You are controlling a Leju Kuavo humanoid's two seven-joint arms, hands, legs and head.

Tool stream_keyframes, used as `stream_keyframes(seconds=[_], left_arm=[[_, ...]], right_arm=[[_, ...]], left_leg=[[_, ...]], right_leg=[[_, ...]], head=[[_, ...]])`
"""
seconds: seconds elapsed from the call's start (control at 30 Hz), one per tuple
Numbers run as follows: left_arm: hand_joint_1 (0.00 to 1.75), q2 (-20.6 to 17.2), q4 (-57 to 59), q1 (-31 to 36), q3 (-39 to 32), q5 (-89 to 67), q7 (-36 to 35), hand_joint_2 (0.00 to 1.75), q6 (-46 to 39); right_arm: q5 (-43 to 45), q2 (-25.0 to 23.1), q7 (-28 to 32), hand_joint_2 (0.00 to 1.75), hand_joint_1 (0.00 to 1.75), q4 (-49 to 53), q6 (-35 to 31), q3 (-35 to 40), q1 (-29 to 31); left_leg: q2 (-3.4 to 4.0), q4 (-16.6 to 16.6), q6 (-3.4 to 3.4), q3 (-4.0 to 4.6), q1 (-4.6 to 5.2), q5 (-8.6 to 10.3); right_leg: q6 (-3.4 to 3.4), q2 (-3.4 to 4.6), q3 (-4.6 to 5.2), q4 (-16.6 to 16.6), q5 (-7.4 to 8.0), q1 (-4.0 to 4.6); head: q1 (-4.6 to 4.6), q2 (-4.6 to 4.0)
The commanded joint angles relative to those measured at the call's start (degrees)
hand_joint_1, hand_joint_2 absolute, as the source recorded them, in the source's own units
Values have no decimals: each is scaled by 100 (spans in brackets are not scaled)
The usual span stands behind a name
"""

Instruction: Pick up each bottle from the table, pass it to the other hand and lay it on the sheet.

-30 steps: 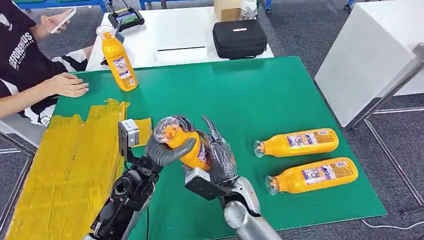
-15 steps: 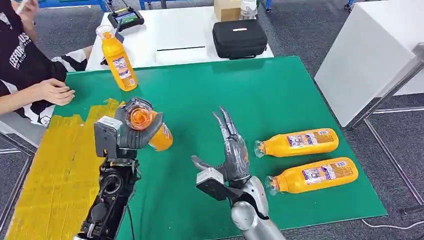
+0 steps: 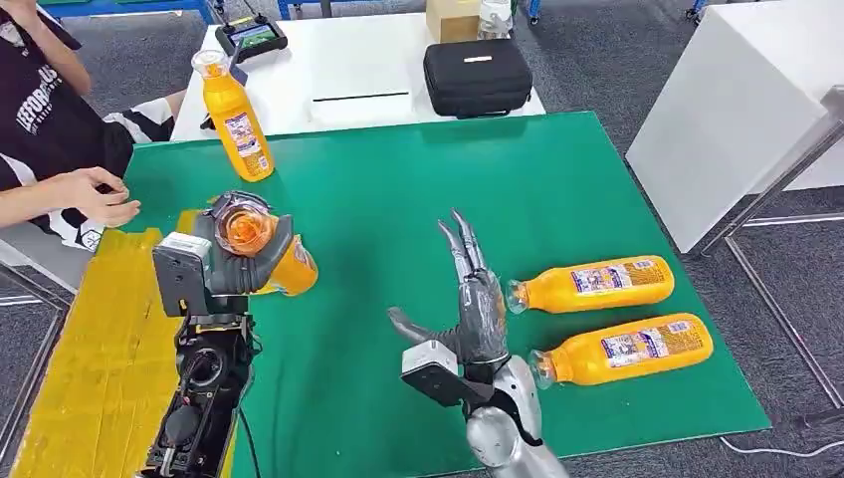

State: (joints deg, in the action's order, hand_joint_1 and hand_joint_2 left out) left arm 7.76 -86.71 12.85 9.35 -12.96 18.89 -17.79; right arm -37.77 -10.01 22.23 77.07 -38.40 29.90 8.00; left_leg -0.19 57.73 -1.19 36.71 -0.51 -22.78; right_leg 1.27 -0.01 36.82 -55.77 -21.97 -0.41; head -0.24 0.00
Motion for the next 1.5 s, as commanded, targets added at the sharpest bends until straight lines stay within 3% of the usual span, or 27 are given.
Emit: stream_keyframes(seconds=[0.03, 0.17, 0.37, 0.4, 0.43, 0.47, 0.5, 0.53, 0.6, 0.63, 0.67, 0.77, 0.83, 0.97, 1.0, 1.2, 1.33, 1.4, 1.43, 1.47, 1.5], left_arm=[[175, 10, 97, 121, -177, -1730, 161, 175, -1440], [175, 35, 134, 104, -194, -3310, -89, 175, -2212], [175, 141, 955, 275, -93, -7415, -1245, 175, -2221], [175, -204, 1214, 418, 204, -7704, -1712, 175, -2168], [175, -783, 1424, 695, 1034, -7704, -2626, 175, -1968], [175, -1038, 1530, 875, 1491, -7704, -3103, 175, -1842], [175, -1520, 1725, 1294, 2502, -7704, -4190, 175, -1576], [175, -1554, 1935, 1409, 2858, -7704, -4510, 175, -1425], [175, -1621, 2170, 1510, 3123, -7704, -4676, 175, -1169], [175, -1175, 2361, 1206, 2316, -7704, -3920, 175, -1282], [175, -1224, 2490, 1252, 2289, -7704, -3826, 175, -1143], [175, -1340, 2602, 1352, 2546, -7704, -4072, 175, -1024], [175, -1131, 2833, 1274, 2313, -7704, -3868, 175, -882], [175, -1134, 2866, 1274, 2275, -7704, -3824, 175, -911], [175, -1147, 3100, 1339, 2344, -7704, -3904, 175, -504], [175, -920, 4053, 1448, 1951, -7704, -3649, 175, -277], [175, -898, 4406, 1511, 1859, -7704, -3896, 175, 56], [175, -796, 4574, 1483, 1479, -7704, -3759, 175, -4], [10, -788, 4590, 1476, 1431, -7704, -3783, 175, -43], [0, -788, 4590, 1476, 1431, -7704, -3783, 175, -43], [0, -749, 4613, 1460, 1303, -7704, -3815, 175, -92]], right_arm=[[-5, 149, 91, 175, 0, 169, -99, -170, -53], [-38, 139, 120, 175, 0, 267, -138, -167, -104], [-125, 163, 52, 175, 0, 379, -160, -270, -96], [-133, 172, 43, 175, 0, 433, -160, -311, -120], [-123, 194, 46, 175, 0, 488, -160, -342, -141], [-116, 213, 42, 175, 0, 507, -160, -335, -139], [-115, 235, 38, 175, 0, 543, -160, -323, -118], [-102, 230, 22, 175, 0, 553, -155, -321, -91], [-88, 232, 2, 175, 0, 538, -132, -298, -56], [-82, 246, -5, 175, 0, 516, -126, -279, -42], [-77, 259, -9, 175, 0, 511, -125, -270, -49], [-75, 260, -10, 175, 0, 501, -124, -263, -56], [-72, 255, -11, 175, 0, 488, -124, -252, -77], [-73, 255, -11, 175, 0, 490, -124, -250, -84], [-55, 230, -36, 175, 0, 486, -87, -258, -71], [-69, 214, -78, 175, 0, 399, 36, -239, -29], [-67, 230, -82, 175, 0, 325, 63, -222, -3], [-75, 229, -118, 175, 0, 320, 125, -202, 23], [-81, 227, -132, 175, 0, 314, 140, -196, 30], [-81, 227, -132, 175, 0, 314, 140, -196, 30], [-96, 225, -169, 175, 0, 297, 165, -184, 43]], left_leg=[[-2, 0, 3, -32, -1, -15], [-1, 0, 2, -24, -2, -12], [-6, -1, 2, -40, 2, -15], [-12, -5, 1, -28, 3, -6], [-23, -5, 2, -44, 3, -10], [-20, -8, 4, -30, 4, -2], [-22, -6, 5, -40, 5, -8], [-45, -2, 6, -18, 1, 2], [-49, 1, 3, -21, 0, 5], [-32, -2, 9, -35, 0, 2], [-14, -8, 4, -27, 2, 4], [-5, -5, 9, -77, -3, -16], [6, 3, 8, -49, -5, -12], [11, -1, 13, -47, -3, -10], [-5, 1, 12, -45, -4, -9], [5, -3, 9, -27, -3, 0], [-2, 1, 10, -39, -5, -6], [5, -3, 9, -19, -5, 3], [4, 0, 10, -32, -5, -4], [7, -2, 9, -9, -4, 7], [6, 0, 10, -24, -5, -1]], right_leg=[[-3, -4, -34, 0, -17, 1], [-2, -3, -25, 2, -12, 3], [-2, -8, -42, 1, -18, -1], [-1, -14, -31, 5, -12, -2], [-2, -26, -51, 5, -19, -1], [-4, -22, -32, 5, -12, -2], [-5, -24, -43, 2, -18, -2], [-5, -46, -28, -3, -16, 1], [-6, -51, -27, -3, -16, 3], [-10, -35, -34, -2, -15, 3], [-17, -18, -22, 5, 3, -1], [-18, -11, -75, 8, -19, 4], [-14, 3, -48, 0, -10, 3], [-20, 2, -41, -1, -10, 3], [-19, -12, -44, -2, -14, 4], [-17, 2, -24, 2, 0, 1], [-17, -5, -38, 0, -9, 4], [-16, 4, -15, 4, 4, 3], [-16, 2, -29, 2, -4, 4], [-16, 5, -5, 3, 7, 3], [-16, 4, -20, 1, -1, 3]], head=[[0, 0], [0, 0], [0, 0], [0, 0], [0, 0], [0, 0], [0, 0], [2, 0], [4, 0], [-6, 0], [-4, 0], [-2, 0], [2, 0], [-2, 0], [-2, 0], [0, 0], [0, 0], [0, 0], [0, 0], [0, 0], [-2, 0]])
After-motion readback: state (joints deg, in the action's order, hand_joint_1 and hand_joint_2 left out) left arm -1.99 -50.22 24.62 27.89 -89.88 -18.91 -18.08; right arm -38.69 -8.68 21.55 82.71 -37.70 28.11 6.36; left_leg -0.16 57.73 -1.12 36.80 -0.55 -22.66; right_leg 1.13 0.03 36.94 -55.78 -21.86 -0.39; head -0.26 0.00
